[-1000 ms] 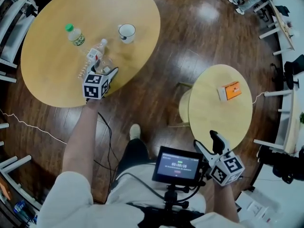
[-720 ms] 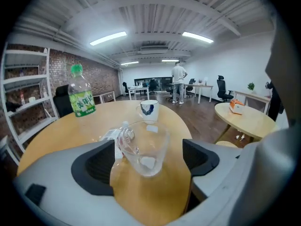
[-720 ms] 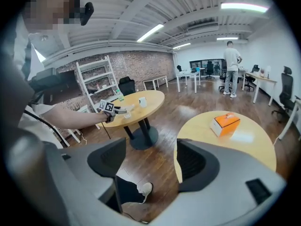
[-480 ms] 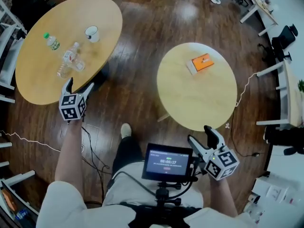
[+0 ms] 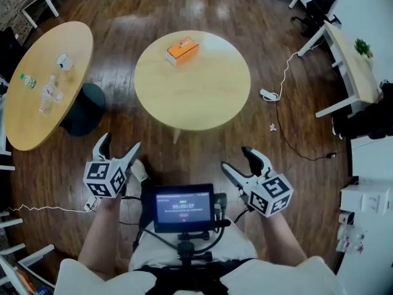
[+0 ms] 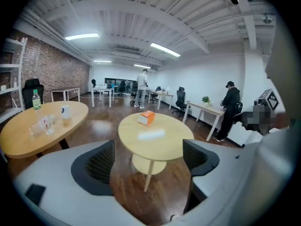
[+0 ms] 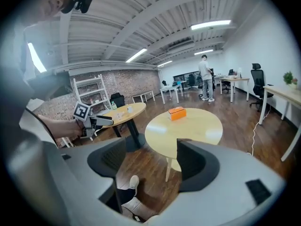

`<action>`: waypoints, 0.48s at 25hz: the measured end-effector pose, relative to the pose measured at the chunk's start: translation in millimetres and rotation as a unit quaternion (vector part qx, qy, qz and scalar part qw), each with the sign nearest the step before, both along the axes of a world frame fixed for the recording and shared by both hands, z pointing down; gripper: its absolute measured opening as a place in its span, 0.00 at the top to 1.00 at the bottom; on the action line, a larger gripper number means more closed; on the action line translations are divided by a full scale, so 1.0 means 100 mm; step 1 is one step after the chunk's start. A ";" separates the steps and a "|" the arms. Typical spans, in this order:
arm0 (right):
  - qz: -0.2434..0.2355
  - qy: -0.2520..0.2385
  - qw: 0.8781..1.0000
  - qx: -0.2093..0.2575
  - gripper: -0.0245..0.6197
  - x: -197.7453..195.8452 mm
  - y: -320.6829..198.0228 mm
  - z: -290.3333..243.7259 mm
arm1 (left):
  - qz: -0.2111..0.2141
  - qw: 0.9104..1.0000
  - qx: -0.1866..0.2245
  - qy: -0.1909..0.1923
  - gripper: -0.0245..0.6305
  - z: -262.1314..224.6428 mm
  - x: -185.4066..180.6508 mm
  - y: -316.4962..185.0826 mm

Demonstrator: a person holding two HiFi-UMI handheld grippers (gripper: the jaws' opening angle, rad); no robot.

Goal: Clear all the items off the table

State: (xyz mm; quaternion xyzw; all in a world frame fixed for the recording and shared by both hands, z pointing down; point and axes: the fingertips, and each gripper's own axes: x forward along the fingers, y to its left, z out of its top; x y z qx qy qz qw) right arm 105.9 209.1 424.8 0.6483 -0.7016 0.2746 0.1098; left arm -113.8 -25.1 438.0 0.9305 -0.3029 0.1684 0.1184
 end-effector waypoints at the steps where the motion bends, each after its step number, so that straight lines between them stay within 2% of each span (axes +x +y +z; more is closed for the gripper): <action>1: 0.002 0.000 1.000 0.001 0.42 0.05 0.12 0.01 | 0.012 1.000 -0.003 0.002 0.27 -0.04 0.15 0.20; 6: 0.021 -0.005 1.000 0.014 0.42 0.28 0.51 -0.01 | 0.069 0.998 -0.004 -0.014 0.28 -0.16 0.73 0.99; 9: 0.028 -0.011 0.999 0.025 0.42 0.30 0.61 -0.02 | 0.086 0.996 -0.014 -0.026 0.29 -0.13 0.84 1.29; 12: 0.029 -0.015 0.999 0.033 0.42 0.29 0.68 -0.02 | 0.090 0.996 -0.015 -0.018 0.29 -0.14 0.85 1.41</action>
